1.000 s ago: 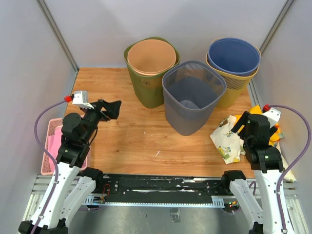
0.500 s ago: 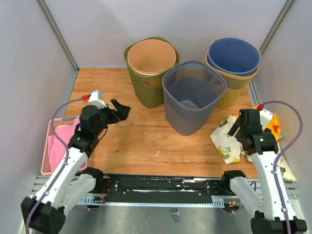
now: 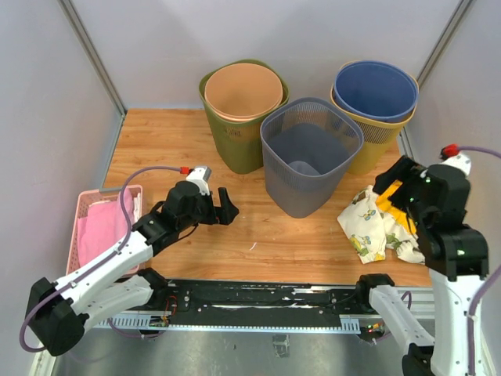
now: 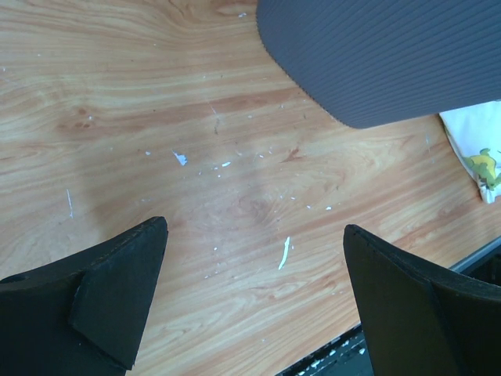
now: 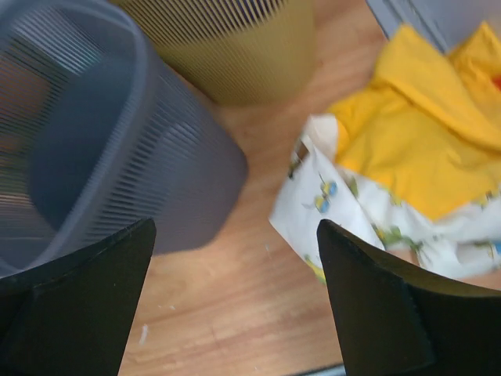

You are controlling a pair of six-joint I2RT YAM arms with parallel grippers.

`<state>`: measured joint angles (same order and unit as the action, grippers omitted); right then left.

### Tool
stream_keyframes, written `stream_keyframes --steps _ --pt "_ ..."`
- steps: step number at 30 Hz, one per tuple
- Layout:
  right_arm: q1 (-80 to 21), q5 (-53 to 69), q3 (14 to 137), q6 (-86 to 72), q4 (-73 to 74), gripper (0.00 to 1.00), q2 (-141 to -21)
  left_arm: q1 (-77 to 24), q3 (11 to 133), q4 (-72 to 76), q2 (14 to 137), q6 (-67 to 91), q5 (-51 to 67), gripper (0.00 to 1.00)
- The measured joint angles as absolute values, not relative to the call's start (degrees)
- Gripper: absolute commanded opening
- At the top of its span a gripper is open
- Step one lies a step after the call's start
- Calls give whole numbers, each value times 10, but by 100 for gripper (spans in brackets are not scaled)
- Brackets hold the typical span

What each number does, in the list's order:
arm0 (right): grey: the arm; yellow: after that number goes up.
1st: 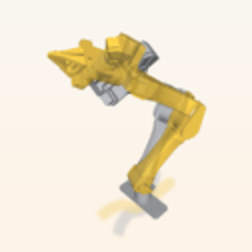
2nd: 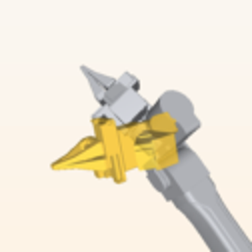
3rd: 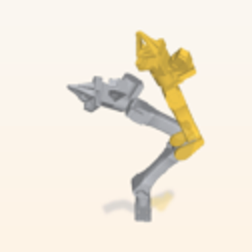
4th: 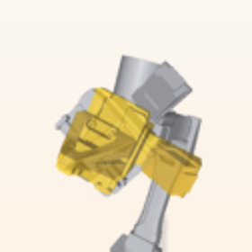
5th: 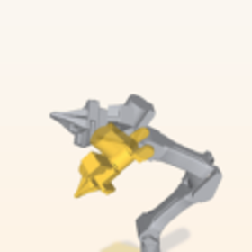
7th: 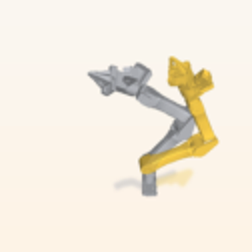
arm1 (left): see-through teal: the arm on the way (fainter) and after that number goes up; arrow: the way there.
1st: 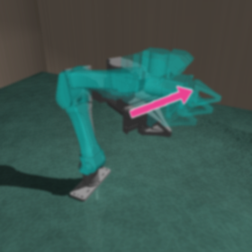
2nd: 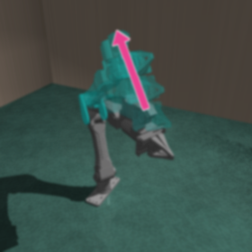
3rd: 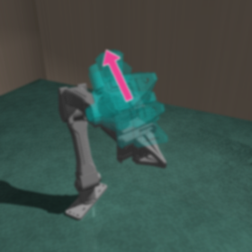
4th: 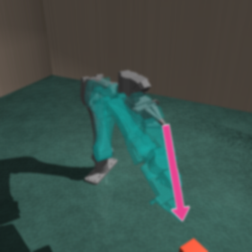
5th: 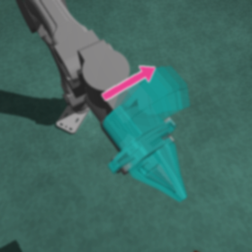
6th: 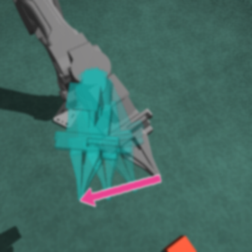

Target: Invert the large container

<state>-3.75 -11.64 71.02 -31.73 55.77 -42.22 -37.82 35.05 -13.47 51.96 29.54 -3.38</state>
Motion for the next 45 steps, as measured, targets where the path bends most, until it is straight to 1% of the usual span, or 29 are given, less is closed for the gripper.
stream_keyframes --steps 2,4,7,11,14,16,17,19,23,25,26,29,35,41,45 --pt "-37 -101 783 -307 547 87 -438 -380 350 -141 510 295 -33 99" --pt "-37 -90 850 -301 546 86 -482 -380 351 -142 491 294 -32 99" --pt "-37 -68 938 -295 543 86 -592 -380 357 -143 474 293 -32 99" --pt "-39 -39 962 -291 542 87 -711 -380 372 -149 477 289 -33 99" --pt "-42 -30 961 -285 550 85 -771 -380 382 -160 478 288 -37 99" --pt "-43 -29 956 -281 552 74 -790 -380 391 -166 479 286 -41 99" --pt "-44 -29 953 -279 552 65 -793 -380 396 -169 480 285 -43 99" --pt "-44 -25 942 -272 551 51 -793 -380 415 -178 486 284 -49 99" --pt "-44 -9 915 -268 535 19 -777 -380 452 -193 497 282 -67 99" --pt "-44 -1 901 -267 528 4 -761 -380 473 -201 500 281 -74 99" --pt "-45 -3 894 -266 528 1 -752 -380 476 -201 500 280 -75 99" --pt "-45 -11 867 -263 529 0 -717 -380 506 -214 501 273 -77 99" --pt "-49 66 796 -226 532 0 -629 -380 594 -239 504 263 -96 99" --pt "-49 216 673 -219 440 0 -511 -380 720 -302 553 248 -94 99" --pt "-49 303 562 -277 323 0 -461 -380 754 -333 564 249 -83 99"
